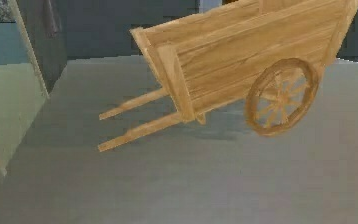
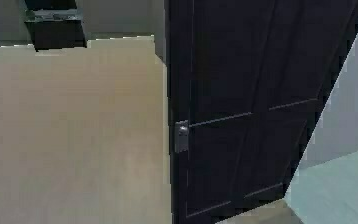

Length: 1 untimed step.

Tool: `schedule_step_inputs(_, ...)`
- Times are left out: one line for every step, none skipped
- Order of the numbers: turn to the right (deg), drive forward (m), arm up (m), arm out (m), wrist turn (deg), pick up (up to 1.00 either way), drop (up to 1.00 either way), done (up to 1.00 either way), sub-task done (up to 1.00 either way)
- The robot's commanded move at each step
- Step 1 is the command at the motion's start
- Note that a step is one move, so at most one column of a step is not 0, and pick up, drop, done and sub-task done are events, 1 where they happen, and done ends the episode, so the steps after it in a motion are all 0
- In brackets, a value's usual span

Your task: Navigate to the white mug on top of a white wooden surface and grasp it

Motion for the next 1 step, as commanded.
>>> schedule_step_inputs(33.0,0.0,0.0,0.0,0.0,0.0,0.0,0.0,0.0)
